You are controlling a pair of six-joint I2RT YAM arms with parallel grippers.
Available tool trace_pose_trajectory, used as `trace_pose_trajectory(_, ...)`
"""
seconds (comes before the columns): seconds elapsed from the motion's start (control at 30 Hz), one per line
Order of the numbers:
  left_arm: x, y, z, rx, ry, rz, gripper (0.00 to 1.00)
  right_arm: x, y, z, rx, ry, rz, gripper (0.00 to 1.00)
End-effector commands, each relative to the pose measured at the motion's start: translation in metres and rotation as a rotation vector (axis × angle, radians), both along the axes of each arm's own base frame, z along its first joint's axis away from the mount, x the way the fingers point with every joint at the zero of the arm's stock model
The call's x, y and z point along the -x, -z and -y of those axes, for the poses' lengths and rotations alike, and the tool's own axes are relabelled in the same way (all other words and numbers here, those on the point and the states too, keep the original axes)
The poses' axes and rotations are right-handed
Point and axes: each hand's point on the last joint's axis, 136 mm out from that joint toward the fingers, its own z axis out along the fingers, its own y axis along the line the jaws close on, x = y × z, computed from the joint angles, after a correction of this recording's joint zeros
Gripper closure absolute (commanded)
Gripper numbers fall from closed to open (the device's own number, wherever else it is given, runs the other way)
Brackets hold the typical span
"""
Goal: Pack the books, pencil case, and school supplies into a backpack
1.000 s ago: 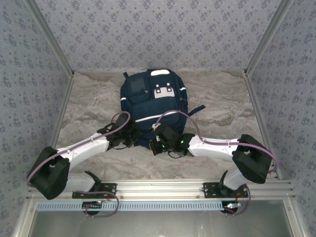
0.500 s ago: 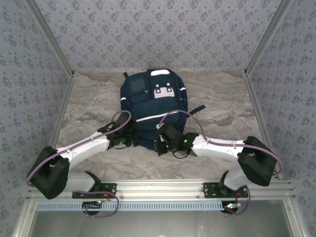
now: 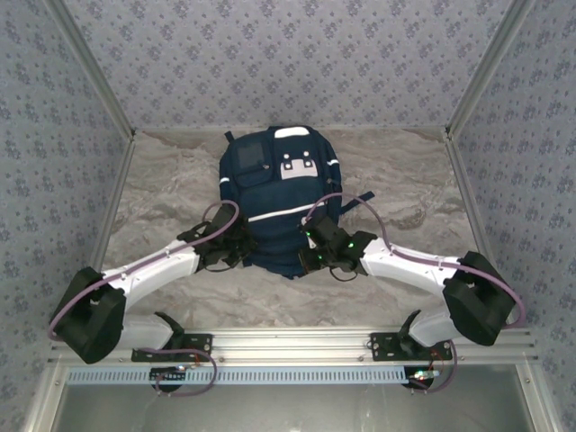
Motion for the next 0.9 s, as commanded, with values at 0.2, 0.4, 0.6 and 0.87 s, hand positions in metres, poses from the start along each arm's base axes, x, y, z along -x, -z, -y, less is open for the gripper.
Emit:
trace_pose_trajectory(0.2, 0.003, -0.054, -0.022, -0.054, 0.02, 0.105, 0.72, 0.014, -0.011, -0.042, -0.059, -0.094, 0.035, 1.0)
trace_pose_trajectory(0.4, 0.03, -0.059, -0.037, 0.022, -0.027, 0.091, 0.57, 0.015, -0.014, -0.075, -0.094, -0.11, 0.042, 1.0)
trace_pose_trajectory(0.6, 0.036, -0.04, -0.033, 0.082, -0.072, 0.025, 0.47, 0.011, -0.015, -0.103, -0.148, -0.135, 0.029, 1.0)
trace_pose_trajectory(0.87, 0.017, -0.019, 0.0, 0.131, -0.06, -0.027, 0.46, 0.014, -0.013, -0.101, -0.139, -0.136, 0.027, 1.0)
